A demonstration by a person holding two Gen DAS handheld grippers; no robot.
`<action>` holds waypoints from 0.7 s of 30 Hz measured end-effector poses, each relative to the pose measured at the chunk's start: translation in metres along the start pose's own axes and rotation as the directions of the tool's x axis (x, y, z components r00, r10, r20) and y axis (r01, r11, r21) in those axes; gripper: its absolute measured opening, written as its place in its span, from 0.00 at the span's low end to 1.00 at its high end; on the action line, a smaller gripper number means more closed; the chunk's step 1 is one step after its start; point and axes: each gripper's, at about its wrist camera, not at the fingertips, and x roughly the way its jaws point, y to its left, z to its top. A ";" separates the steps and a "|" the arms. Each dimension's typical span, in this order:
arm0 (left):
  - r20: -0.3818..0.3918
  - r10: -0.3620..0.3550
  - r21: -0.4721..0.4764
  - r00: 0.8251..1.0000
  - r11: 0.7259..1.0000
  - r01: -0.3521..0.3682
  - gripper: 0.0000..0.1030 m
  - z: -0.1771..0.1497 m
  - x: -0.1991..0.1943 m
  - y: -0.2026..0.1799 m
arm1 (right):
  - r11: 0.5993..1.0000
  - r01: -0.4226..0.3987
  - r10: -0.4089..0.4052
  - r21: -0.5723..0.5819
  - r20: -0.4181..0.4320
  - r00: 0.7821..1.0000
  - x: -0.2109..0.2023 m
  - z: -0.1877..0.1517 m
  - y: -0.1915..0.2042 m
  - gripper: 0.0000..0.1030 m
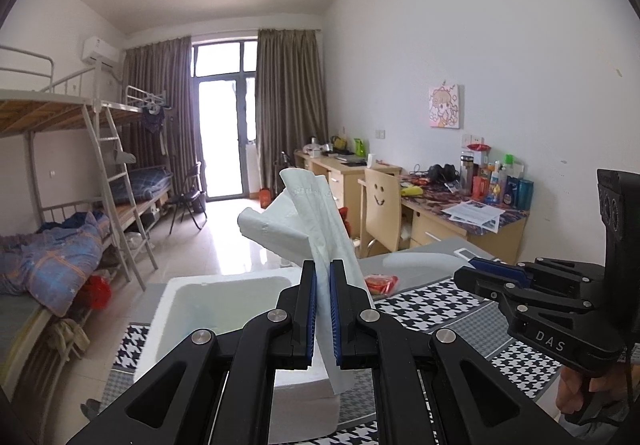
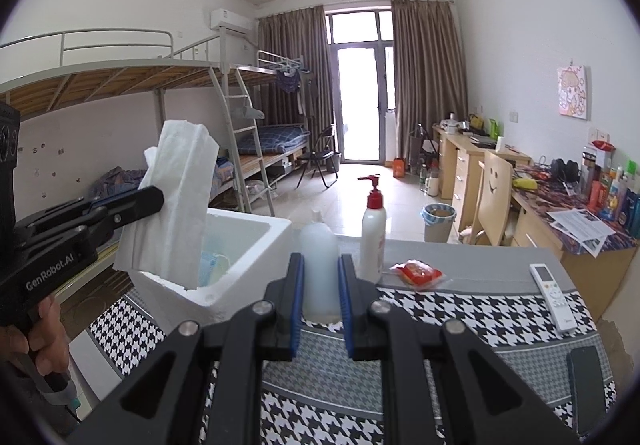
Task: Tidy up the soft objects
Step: 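Carry the foam tube with the right tool while the left tool carries the cloth toward the foam box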
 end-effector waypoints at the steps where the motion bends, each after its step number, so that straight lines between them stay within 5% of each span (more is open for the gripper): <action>1: 0.001 0.005 -0.002 1.000 1.000 -0.005 0.07 0.000 -0.001 0.001 | 1.000 -0.004 0.004 -0.002 0.000 1.000 0.001 0.001 0.002 0.19; 21: 0.013 0.180 -0.059 0.984 0.982 -0.179 0.07 -0.010 -0.031 0.057 | 0.990 -0.132 0.130 -0.055 -0.029 0.991 0.032 0.014 0.057 0.19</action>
